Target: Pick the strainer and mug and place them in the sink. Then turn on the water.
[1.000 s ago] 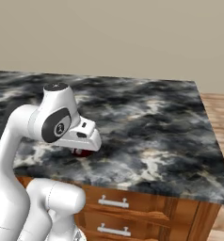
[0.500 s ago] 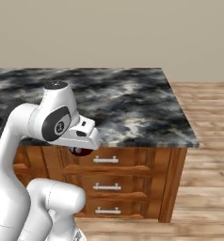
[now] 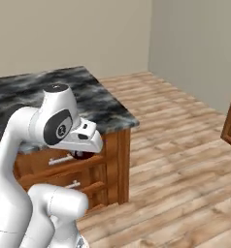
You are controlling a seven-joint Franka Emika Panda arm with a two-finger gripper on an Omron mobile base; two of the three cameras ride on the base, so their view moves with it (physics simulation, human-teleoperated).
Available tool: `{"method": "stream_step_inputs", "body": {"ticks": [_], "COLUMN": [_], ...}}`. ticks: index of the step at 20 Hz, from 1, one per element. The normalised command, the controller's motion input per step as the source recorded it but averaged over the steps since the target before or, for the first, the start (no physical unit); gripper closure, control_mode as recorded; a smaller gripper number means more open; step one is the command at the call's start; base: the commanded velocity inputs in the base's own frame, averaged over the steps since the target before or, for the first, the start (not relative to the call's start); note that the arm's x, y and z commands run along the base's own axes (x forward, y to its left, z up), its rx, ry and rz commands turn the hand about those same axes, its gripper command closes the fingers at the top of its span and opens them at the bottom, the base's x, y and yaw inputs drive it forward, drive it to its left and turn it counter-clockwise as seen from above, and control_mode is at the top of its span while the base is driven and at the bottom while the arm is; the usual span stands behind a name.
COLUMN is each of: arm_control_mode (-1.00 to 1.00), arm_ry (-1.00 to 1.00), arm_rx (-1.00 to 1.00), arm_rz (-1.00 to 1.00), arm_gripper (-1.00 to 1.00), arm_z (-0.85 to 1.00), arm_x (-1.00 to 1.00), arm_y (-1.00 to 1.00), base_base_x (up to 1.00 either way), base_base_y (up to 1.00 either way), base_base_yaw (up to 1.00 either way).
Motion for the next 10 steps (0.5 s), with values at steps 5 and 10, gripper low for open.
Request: {"method": "stream_step_inputs", "body": {"ticks": [5,10], "arm_control_mode": [1.00,1.00], "arm_ry": [0.00,0.00], "arm_rx": [0.00,0.00], "arm_rz": [0.00,0.00], "arm_gripper": [1.00,1.00], "arm_z": [0.00,0.00], "arm_x": [0.00,0.00], "arm_y": [0.00,0.00], "base_base_x": [0.00,0.01], "base_base_y": [0.00,0.00], "base_base_yaw": [-0.83,-0.85]}}
